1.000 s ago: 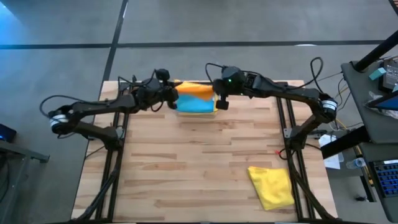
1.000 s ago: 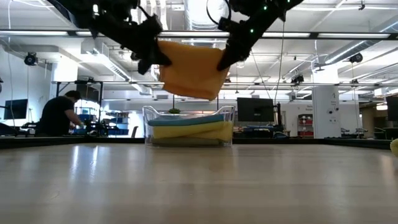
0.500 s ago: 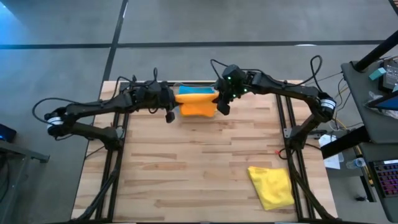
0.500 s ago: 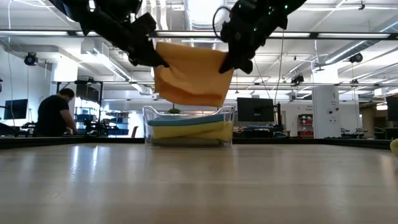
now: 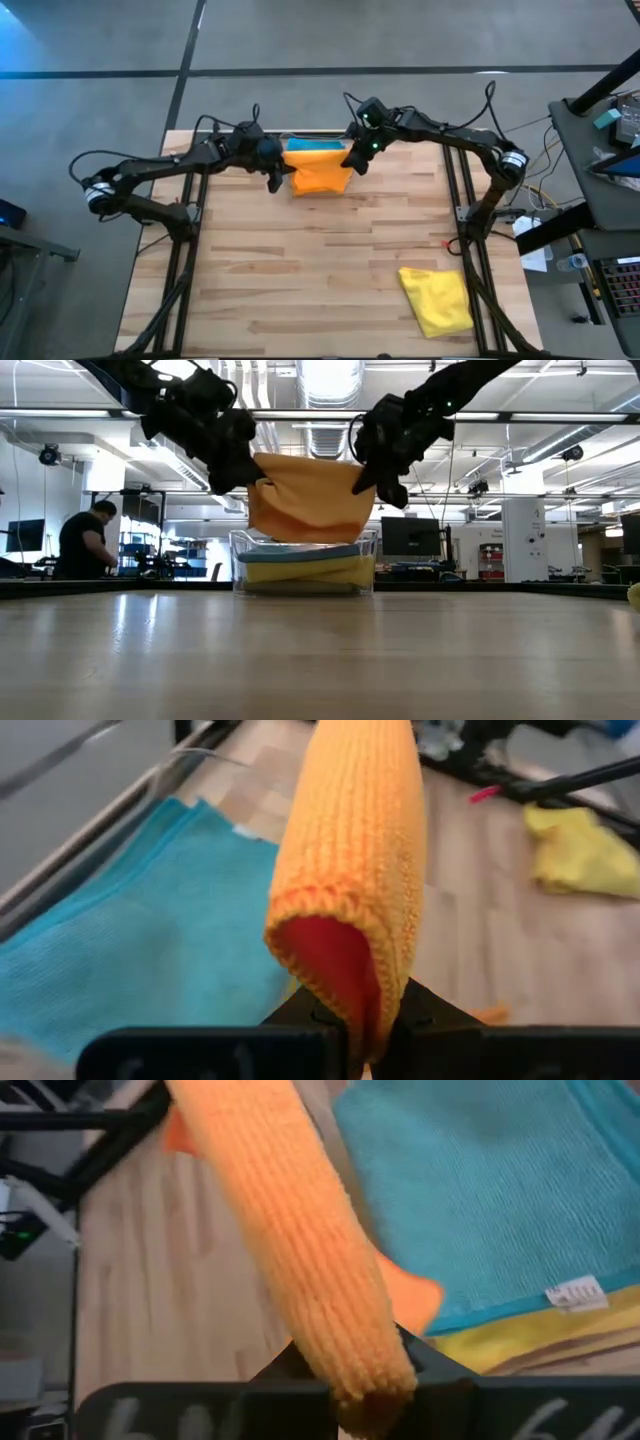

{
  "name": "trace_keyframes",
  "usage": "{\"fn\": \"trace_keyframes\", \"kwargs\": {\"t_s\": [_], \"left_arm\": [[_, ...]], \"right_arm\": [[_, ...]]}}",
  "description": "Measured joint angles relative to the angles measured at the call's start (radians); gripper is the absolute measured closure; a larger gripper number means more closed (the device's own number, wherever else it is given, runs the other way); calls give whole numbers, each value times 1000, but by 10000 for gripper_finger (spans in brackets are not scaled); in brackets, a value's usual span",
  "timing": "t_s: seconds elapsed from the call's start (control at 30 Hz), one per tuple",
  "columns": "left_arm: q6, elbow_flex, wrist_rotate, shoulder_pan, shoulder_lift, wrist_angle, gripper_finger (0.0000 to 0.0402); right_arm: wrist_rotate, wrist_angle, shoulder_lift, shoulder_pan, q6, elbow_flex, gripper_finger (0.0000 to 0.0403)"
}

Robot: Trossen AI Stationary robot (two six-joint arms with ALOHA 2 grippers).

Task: Fold microfiber towels
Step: Put the orange microfiber cloth into the transparent bin

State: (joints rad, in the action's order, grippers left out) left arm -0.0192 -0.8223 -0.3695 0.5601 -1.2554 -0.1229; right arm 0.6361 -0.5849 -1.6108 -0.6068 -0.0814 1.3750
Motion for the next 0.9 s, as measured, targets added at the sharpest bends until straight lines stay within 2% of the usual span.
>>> {"fn": "trace_keyframes", "kwargs": {"t_s": [0.07, 0.27, 0.53, 0.7, 0.9], "left_arm": [[-3, 0, -42, 4, 12, 1, 401], [-19, 1, -69, -8, 84, 11, 401], [-80, 44, -127, -44, 106, -2, 401], [-73, 45, -96, -40, 68, -4, 401], [-52, 37, -63, 16, -29, 7, 401]], "right_arm": [[13, 3, 28, 0, -2, 1, 394], [76, 2, 76, 11, -65, 13, 394], [75, -71, 67, 104, -85, 6, 394], [8, -69, 47, 128, -87, 6, 394], [-86, -43, 3, 69, -88, 6, 394]]}}
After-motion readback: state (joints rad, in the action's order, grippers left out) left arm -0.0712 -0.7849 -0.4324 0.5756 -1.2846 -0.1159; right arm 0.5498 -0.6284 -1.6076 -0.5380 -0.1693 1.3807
